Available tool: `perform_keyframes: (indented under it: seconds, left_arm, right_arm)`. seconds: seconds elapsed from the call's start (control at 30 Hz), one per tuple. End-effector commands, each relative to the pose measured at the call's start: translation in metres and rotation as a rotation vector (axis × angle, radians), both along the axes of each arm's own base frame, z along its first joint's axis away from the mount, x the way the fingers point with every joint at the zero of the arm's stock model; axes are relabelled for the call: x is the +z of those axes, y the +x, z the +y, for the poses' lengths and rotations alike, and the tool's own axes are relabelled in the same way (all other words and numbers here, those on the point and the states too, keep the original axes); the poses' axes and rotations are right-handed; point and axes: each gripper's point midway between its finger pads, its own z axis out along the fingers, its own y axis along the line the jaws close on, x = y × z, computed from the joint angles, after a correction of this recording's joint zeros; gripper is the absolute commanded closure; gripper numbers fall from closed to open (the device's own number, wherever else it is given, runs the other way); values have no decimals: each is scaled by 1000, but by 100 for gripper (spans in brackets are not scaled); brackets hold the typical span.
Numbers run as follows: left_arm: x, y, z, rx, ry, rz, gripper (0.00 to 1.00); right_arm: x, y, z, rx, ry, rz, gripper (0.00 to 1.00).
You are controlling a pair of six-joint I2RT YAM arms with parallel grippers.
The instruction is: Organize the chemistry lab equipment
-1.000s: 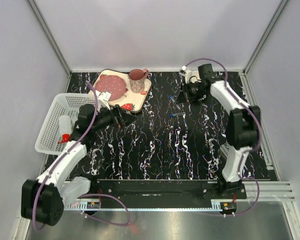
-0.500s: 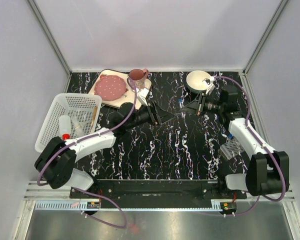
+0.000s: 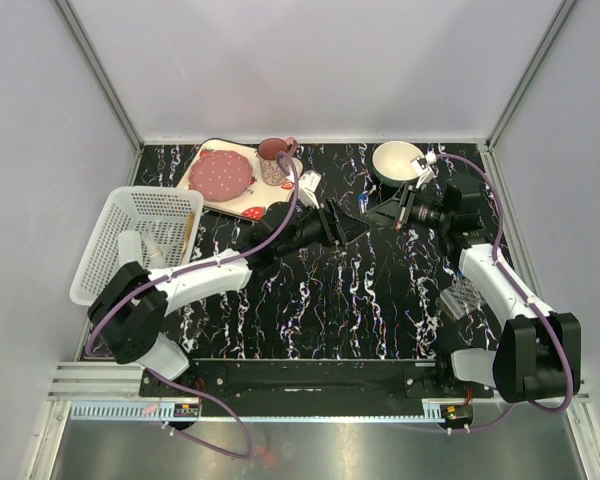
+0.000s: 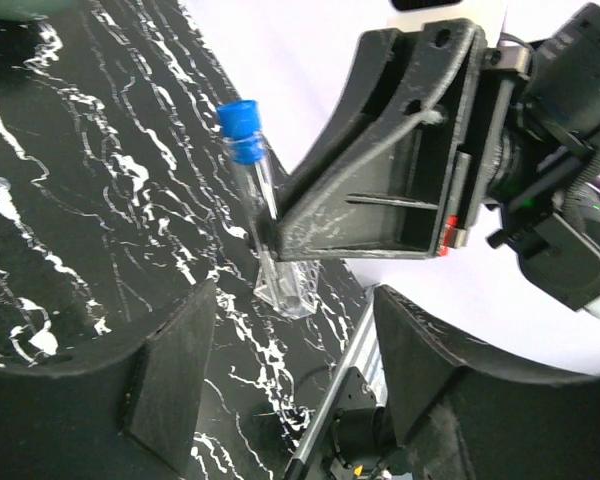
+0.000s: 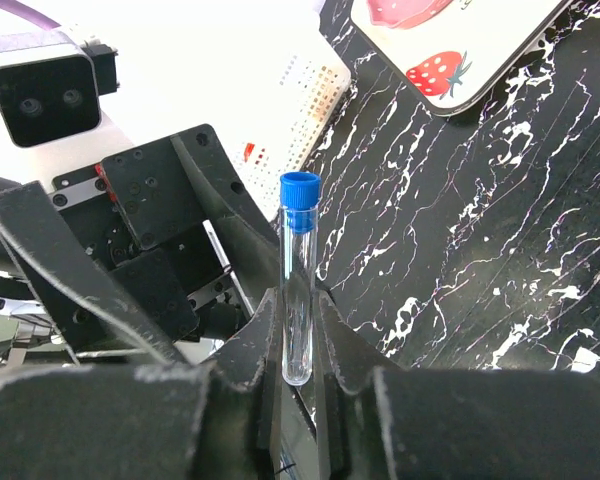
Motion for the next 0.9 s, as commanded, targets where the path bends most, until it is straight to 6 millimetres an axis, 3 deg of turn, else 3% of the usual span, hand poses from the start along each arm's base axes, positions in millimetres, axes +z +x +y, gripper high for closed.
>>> perform_keyframes:
  seconds: [0.0,0.37,0.7,0.87]
  left_arm:
    - [4,21,-1,83,38,-26,37]
    - [1,26,-16,61,55,-14,48]
    - [-5,22,-29,-15,63,-3,84]
    - [-1,25,-10,-30,67,-41,92]
  right_arm:
    - [17,1,0,-18,18,-64,93]
    - [12,3,-2,-35,16,-50,92]
    - [9,3,-3,-36,6,-55,92]
    - [10,-1,-4,-4,-40,-118,86]
